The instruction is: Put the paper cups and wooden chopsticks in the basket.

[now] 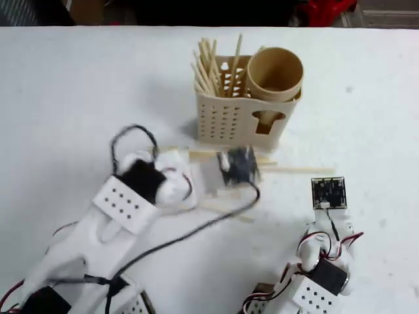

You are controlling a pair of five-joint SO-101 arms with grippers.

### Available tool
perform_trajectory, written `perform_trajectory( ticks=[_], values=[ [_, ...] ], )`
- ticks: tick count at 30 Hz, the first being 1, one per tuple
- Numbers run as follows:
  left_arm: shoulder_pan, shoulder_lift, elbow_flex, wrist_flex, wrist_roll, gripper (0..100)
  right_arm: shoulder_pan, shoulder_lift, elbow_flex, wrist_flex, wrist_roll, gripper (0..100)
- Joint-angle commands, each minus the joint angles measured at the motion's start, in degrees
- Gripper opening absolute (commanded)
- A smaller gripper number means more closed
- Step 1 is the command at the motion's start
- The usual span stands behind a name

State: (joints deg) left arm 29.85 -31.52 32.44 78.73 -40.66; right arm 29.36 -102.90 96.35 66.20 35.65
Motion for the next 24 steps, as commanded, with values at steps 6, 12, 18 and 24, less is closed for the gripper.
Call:
perform_trajectory(
  ticks=[6,12,18,24],
  values=[
    [1.3,0.2,18.6,-13.1,-9.8,13,0.3,0.3,0.5,-0.7,-0.1,2.4],
    [1.5,4.5,18.2,-19.5,-13.1,12,0.3,0.3,0.5,-0.7,-0.1,2.4],
    [1.4,19.9,11.5,-19.9,-15.8,12,0.3,0.3,0.5,-0.7,-0.1,2.4],
    [1.0,28.2,5.5,-20.7,-15.9,12,0.3,0.3,0.5,-0.7,-0.1,2.4]
  ],
)
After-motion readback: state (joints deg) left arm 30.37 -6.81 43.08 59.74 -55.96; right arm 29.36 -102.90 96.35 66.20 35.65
